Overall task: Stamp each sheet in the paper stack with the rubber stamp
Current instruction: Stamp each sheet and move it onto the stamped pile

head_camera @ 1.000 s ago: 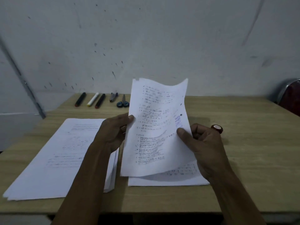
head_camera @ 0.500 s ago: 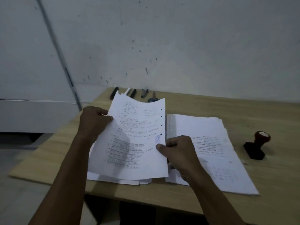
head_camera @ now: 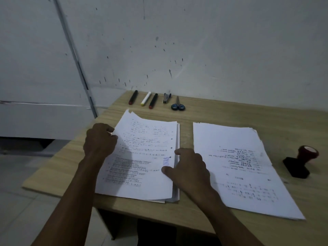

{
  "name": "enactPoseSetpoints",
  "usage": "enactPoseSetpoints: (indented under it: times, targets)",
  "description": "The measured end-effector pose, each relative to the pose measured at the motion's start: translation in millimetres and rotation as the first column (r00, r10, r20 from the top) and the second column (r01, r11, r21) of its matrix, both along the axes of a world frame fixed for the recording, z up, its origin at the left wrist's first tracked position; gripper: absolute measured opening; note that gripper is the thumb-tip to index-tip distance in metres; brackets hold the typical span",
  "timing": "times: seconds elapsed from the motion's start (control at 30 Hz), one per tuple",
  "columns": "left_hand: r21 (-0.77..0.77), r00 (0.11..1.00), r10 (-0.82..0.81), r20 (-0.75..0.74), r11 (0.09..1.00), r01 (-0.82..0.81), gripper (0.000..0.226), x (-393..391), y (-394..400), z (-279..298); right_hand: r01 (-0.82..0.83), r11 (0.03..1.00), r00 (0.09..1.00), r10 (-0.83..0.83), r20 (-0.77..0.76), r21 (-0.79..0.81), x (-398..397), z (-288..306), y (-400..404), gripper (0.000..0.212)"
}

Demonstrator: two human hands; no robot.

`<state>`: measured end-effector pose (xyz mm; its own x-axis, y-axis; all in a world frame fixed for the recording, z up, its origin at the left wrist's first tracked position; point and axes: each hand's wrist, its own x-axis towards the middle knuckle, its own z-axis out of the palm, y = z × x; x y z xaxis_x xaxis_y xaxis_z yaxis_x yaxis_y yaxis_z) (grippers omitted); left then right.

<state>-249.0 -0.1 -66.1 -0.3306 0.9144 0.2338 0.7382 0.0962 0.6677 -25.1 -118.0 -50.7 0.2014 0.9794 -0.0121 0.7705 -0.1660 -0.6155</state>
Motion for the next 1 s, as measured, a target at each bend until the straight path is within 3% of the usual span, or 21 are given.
enactPoseSetpoints:
  times: [0.13,0.27,0.47,0.7,0.77,0.87,1.0]
  targets:
    - [0.002,0.999,0.039,-0.034,0.999,-0.039,0.036,3.1,0.2,-4.7,-0.006,0.999,1.000,0.006,0.003,0.033,7.4,-3.5,-1.7,0.062]
    - [0.115,0.996,0.053,-0.074,0.992,-0.044,0.042,16.0,-4.2,-1.2,0.006,0.997,1.000,-0.003,-0.029,0.080,16.4,-6.8,-3.3,0.056]
    - [0.341,0.980,-0.193,-0.044,0.919,0.197,0.026,69.2,-16.5,4.2,0.036,0.971,0.999,-0.032,-0.021,0.235,50.9,-1.8,-13.1,0.033]
    - [0.376,0.847,-0.527,-0.064,0.774,0.510,0.021,171.3,-34.8,2.3,0.245,0.872,0.962,-0.273,0.006,0.424,128.0,2.4,-31.1,0.021]
    - [0.359,0.813,-0.579,-0.061,0.747,0.560,0.021,196.5,-38.4,-0.5,0.284,0.827,0.941,-0.338,0.025,0.486,150.5,-1.2,-33.9,0.024]
    - [0.365,0.765,-0.643,-0.042,0.703,0.611,0.019,232.9,-44.9,-3.3,0.277,0.779,0.877,-0.444,0.182,0.562,182.0,-7.1,-36.8,0.036]
    - [0.358,0.715,-0.697,-0.042,0.658,0.662,0.018,268.8,-50.1,-7.2,0.369,0.743,0.774,-0.578,0.257,0.559,218.7,-8.0,-40.6,0.059]
